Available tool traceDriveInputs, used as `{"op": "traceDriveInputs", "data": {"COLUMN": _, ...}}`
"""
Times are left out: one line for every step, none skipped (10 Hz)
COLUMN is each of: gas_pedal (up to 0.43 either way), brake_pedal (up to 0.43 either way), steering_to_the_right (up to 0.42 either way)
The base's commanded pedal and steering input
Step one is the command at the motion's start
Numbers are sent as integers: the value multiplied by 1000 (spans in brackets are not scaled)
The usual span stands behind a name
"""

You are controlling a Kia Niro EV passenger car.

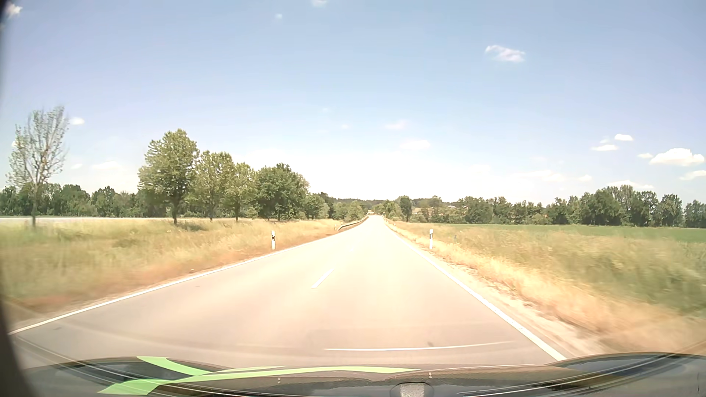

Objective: Follow the waypoints while adhering to traffic rules and regulations

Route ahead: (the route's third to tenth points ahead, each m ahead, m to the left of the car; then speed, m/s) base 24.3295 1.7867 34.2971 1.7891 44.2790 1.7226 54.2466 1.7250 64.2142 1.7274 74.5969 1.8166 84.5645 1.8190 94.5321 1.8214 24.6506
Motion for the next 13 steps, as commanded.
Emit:
{"op": "traceDriveInputs", "data": {"gas_pedal": 248, "brake_pedal": 0, "steering_to_the_right": 3}}
{"op": "traceDriveInputs", "data": {"gas_pedal": 260, "brake_pedal": 0, "steering_to_the_right": 3}}
{"op": "traceDriveInputs", "data": {"gas_pedal": 260, "brake_pedal": 0, "steering_to_the_right": 3}}
{"op": "traceDriveInputs", "data": {"gas_pedal": 268, "brake_pedal": 0, "steering_to_the_right": 3}}
{"op": "traceDriveInputs", "data": {"gas_pedal": 280, "brake_pedal": 0, "steering_to_the_right": 2}}
{"op": "traceDriveInputs", "data": {"gas_pedal": 280, "brake_pedal": 0, "steering_to_the_right": 3}}
{"op": "traceDriveInputs", "data": {"gas_pedal": 280, "brake_pedal": 0, "steering_to_the_right": 2}}
{"op": "traceDriveInputs", "data": {"gas_pedal": 280, "brake_pedal": 0, "steering_to_the_right": 1}}
{"op": "traceDriveInputs", "data": {"gas_pedal": 280, "brake_pedal": 0, "steering_to_the_right": 1}}
{"op": "traceDriveInputs", "data": {"gas_pedal": 280, "brake_pedal": 0, "steering_to_the_right": 1}}
{"op": "traceDriveInputs", "data": {"gas_pedal": 280, "brake_pedal": 0, "steering_to_the_right": 0}}
{"op": "traceDriveInputs", "data": {"gas_pedal": 280, "brake_pedal": 0, "steering_to_the_right": 1}}
{"op": "traceDriveInputs", "data": {"gas_pedal": 280, "brake_pedal": 0, "steering_to_the_right": 1}}
